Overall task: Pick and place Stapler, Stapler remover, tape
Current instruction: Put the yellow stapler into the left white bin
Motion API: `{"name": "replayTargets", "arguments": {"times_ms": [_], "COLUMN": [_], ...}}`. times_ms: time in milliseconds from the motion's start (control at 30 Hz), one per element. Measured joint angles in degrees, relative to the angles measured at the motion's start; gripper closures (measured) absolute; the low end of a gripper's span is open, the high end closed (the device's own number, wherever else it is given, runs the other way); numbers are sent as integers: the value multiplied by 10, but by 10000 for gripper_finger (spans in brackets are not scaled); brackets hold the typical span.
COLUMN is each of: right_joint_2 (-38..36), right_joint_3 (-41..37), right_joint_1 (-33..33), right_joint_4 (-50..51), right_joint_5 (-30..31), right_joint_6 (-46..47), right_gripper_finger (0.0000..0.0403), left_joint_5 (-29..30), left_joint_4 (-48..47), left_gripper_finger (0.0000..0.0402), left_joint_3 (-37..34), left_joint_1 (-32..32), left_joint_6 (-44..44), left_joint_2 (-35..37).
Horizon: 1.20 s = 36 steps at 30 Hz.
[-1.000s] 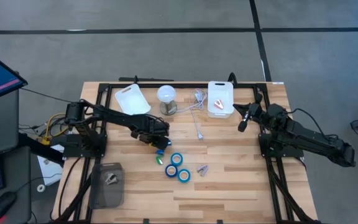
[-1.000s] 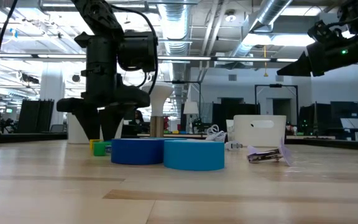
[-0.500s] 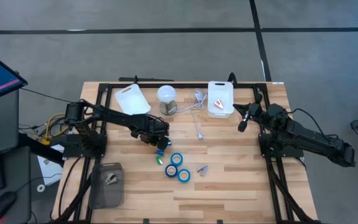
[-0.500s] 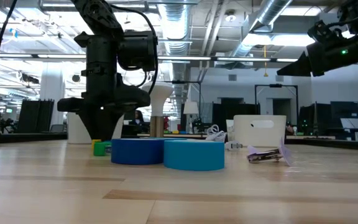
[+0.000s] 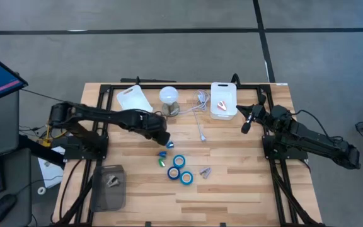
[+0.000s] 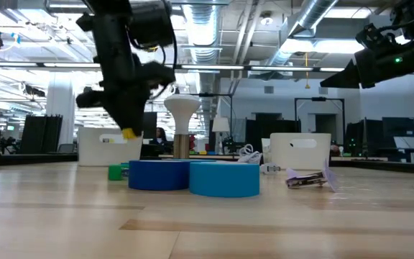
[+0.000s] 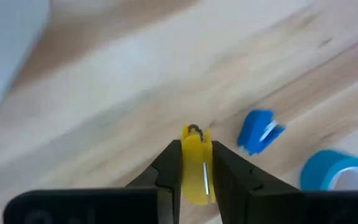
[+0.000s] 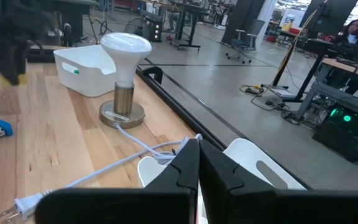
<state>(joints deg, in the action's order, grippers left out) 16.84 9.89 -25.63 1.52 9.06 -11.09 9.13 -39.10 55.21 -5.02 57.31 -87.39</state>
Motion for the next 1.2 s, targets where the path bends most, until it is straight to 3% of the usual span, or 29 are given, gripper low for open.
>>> {"name": "replayTargets", "arguments": {"times_ms": [500, 967, 1200], "right_joint_2": [0, 0, 0], "right_joint_3": [0, 0, 0], "right_joint_1": [0, 0, 0], "right_joint_4": [0, 0, 0], "right_joint_5": [0, 0, 0], "right_joint_6": [0, 0, 0], "right_gripper_finger": [403, 403, 403], "left_joint_5": [90, 111, 110], "left_joint_4": [-84, -90, -88], "left_gripper_finger": [346, 346, 346], "left_joint_3": [0, 1, -18], "left_joint_1": [-81, -210, -237], "left_joint_6": [-80, -206, -215], "left_joint_2": [122, 149, 149]}}
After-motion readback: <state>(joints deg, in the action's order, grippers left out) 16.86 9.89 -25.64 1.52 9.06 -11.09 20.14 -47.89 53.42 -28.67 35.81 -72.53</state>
